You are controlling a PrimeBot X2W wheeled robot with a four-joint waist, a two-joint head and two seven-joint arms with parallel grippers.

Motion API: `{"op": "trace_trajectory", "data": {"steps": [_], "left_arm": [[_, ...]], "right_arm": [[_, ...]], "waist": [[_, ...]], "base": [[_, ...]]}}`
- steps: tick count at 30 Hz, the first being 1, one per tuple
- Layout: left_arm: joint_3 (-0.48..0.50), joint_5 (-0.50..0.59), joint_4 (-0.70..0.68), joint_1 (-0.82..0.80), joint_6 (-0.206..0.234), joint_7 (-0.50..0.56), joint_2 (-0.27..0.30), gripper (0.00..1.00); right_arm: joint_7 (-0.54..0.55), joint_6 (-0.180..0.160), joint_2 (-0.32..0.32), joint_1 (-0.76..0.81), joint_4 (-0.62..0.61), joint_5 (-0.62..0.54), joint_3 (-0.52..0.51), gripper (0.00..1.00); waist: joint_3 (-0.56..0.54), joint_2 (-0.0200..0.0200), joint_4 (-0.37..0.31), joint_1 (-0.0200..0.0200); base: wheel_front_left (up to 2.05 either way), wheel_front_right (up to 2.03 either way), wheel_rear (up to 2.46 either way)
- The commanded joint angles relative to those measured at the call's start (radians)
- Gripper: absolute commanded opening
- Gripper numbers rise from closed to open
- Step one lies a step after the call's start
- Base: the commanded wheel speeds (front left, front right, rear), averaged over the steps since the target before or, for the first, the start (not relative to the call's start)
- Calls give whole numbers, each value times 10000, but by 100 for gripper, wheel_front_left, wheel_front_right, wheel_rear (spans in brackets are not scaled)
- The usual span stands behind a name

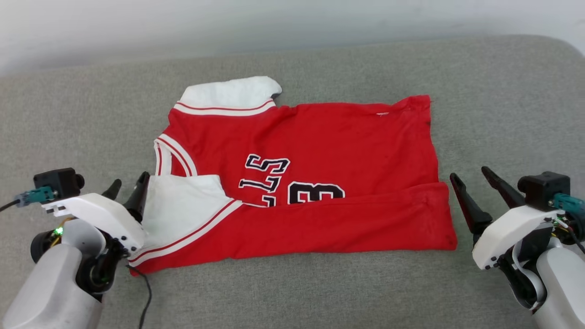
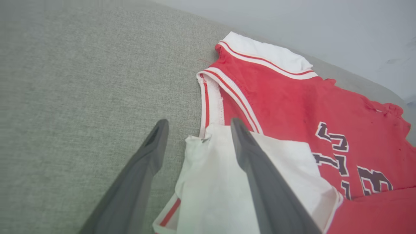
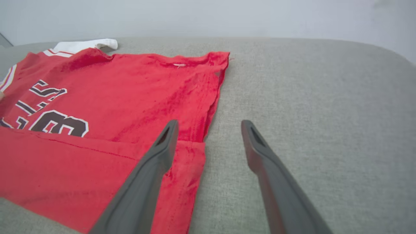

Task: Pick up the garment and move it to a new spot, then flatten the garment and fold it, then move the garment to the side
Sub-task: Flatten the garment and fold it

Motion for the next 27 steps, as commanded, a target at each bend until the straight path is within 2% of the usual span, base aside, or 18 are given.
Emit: {"op": "trace_trajectory", "data": {"steps": [1, 4, 7, 12, 13, 14, 15, 20, 23, 27], "left_arm": [[24, 7, 7, -120, -51, 69, 139, 100], [66, -26, -88, -175, -114, 323, 473, 100], [6, -149, -329, -166, -197, 1013, 925, 100], [-305, -473, -872, -73, -346, 3055, 1826, 100], [-305, -473, -872, -73, -346, 3055, 1826, 100], [-420, -700, -1099, 49, -302, 4003, 2180, 100], [-510, -781, -1231, 109, -295, 4513, 2370, 100], [-643, -1433, -1667, 411, 143, 6545, 2953, 100], [-696, -1936, -2045, 795, 540, 7559, 3053, 100], [-697, -2214, -2253, 1031, 745, 7854, 2914, 100]], "right_arm": [[-212, -11, 95, 165, -37, -140, -55, 100], [-738, -11, 200, 440, -177, -383, -348, 100], [-1023, -11, 395, 782, -413, -640, -645, 100], [-1018, -11, 724, 1341, -1034, -1083, -1093, 100], [-1018, -11, 724, 1341, -1034, -1083, -1093, 100], [-907, -11, 856, 1528, -1315, -1215, -1224, 100], [-856, -11, 937, 1612, -1486, -1277, -1280, 100], [-578, -9, 1246, 1796, -2156, -1470, -1486, 100], [-445, -9, 1465, 1793, -2494, -1578, -1518, 100], [-393, -9, 1549, 1684, -2596, -1563, -1527, 100]], "waist": [[-300, 0, -139, -1], [-623, 0, -235, -1], [-884, 0, -326, -1], [-1080, 0, -491, -1], [-1080, 0, -491, -1], [-1072, 0, -540, -1], [-1034, 0, -567, -1], [-696, 0, -718, -1], [-282, 0, -835, -1], [-22, 0, -891, -1]], "base": [[0, 0, 0], [0, 0, 0], [0, 0, 0], [0, 0, 0], [0, 0, 0], [0, 0, 0], [0, 0, 0], [0, 0, 0], [0, 0, 0], [0, 0, 0]]}}
